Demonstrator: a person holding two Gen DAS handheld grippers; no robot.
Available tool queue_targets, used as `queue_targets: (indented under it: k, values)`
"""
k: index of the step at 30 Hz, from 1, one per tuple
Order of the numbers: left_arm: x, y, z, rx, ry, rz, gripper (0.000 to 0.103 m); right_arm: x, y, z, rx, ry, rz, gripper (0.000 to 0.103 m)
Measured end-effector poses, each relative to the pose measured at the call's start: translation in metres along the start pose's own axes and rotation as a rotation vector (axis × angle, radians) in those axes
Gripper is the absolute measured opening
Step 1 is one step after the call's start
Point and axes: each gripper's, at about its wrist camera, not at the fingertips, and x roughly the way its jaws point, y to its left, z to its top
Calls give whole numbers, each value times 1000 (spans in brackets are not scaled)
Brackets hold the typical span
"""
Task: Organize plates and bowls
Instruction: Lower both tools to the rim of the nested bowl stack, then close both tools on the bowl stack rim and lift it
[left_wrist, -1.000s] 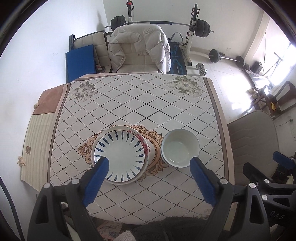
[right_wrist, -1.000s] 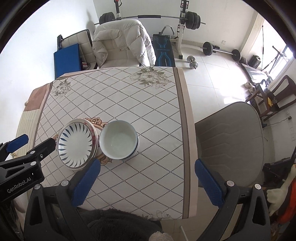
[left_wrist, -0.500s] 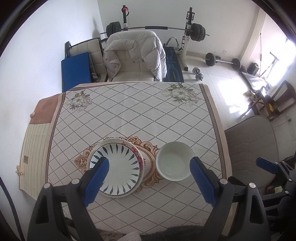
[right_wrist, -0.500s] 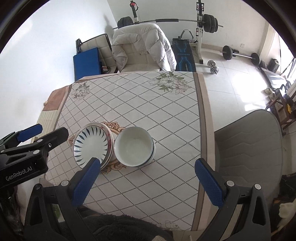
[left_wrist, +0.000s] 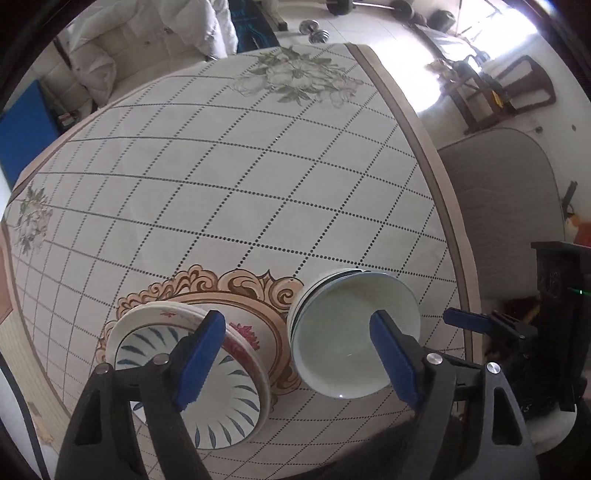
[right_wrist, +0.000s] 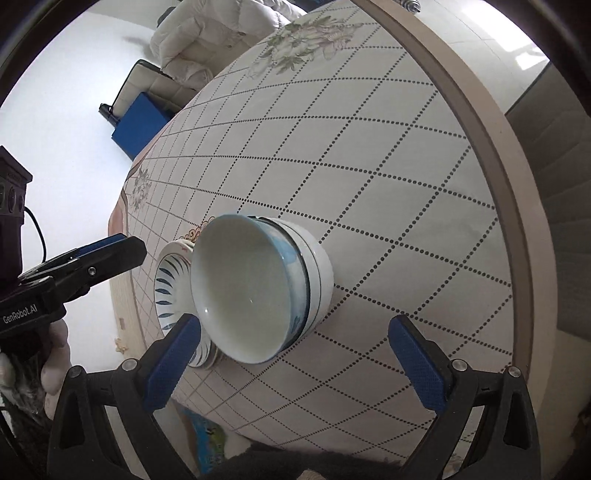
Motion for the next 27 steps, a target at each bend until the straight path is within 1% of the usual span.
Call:
queue_targets:
  k: [4, 6, 8, 11, 12, 13, 14, 15, 19, 23, 26, 27]
  values:
    - [42, -1, 16, 106, 121, -41, 78, 35, -18, 2, 104, 25, 53, 103]
    - [59, -1, 21, 137, 161, -49, 72, 51, -21, 1, 125, 46, 69, 103]
    - [73, -1, 23, 161, 195, -61, 71, 66, -24, 0, 140, 61, 82, 103]
    - [92, 0, 25, 182, 242, -86, 65, 82, -31, -5, 170, 73, 99, 102]
    - [97, -1, 25, 186, 254, -92, 60, 87, -32, -4, 176, 74, 106, 100]
    - [103, -3, 26, 190, 264, -100, 56, 91, -33, -5, 180, 71, 115, 94]
    - [107, -4, 27, 192, 272, -114, 57, 94, -34, -4, 186, 67, 127, 85]
    - [110, -5, 27, 190, 280, -141, 57, 98, -34, -3, 188, 67, 143, 83]
    - [116, -10, 31, 183, 283, -205, 57, 111, -34, 1, 196, 84, 170, 78]
    - [123, -13, 31, 182, 302, -249, 57, 117, -29, 13, 220, 89, 200, 78]
    - [131, -12, 27, 159, 331, -309, 58, 120, -30, 16, 227, 98, 209, 78]
    - [131, -13, 26, 155, 321, -306, 58, 119, -31, 17, 233, 97, 213, 78]
